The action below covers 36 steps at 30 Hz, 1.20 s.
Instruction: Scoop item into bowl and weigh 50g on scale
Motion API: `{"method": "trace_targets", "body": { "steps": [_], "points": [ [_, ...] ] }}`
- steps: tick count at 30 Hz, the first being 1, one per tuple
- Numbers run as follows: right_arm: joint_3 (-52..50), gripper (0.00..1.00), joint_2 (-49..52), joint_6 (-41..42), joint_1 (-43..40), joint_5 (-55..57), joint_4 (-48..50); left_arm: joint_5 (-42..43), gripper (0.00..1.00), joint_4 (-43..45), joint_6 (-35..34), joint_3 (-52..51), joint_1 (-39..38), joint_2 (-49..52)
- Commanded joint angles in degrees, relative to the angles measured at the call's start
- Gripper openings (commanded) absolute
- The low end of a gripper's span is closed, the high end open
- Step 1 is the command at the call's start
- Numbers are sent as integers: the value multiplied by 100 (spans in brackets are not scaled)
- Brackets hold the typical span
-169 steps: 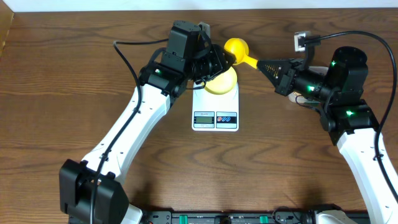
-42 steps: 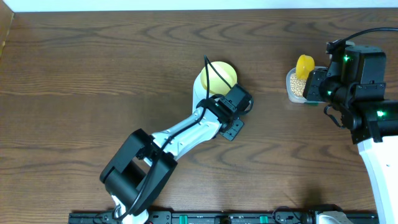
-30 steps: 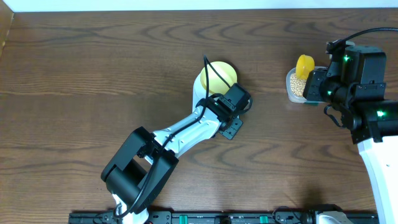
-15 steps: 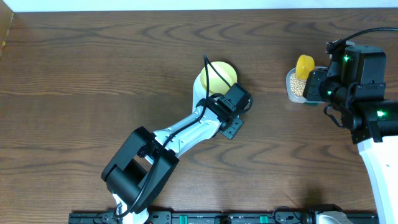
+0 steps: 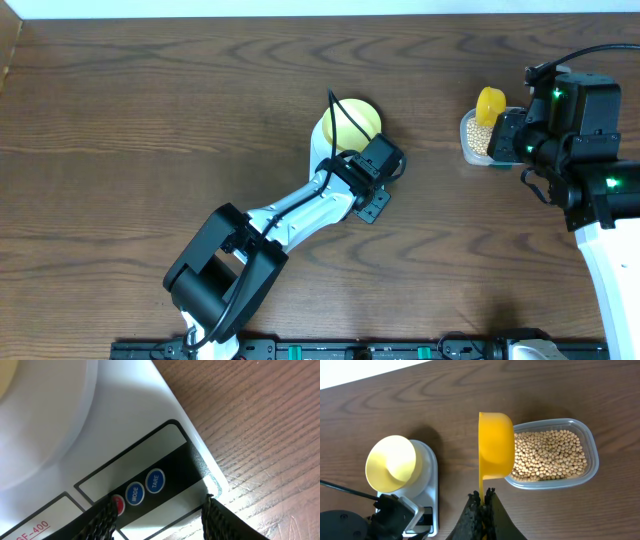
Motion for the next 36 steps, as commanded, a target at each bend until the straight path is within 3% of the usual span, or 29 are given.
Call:
{"method": "trace_targets", "body": {
  "steps": [1,22,36],
  "points": [
    [114,1,-81,-72,-20,68,13,-42,57,-17,-144,-177,24,221],
    [114,1,-81,-72,-20,66,31,20,57,90,-306,-496,24,179],
    [114,1,-74,-98,-20,111,35,15,58,-151,-352,-474,24,-1082]
  ]
}}
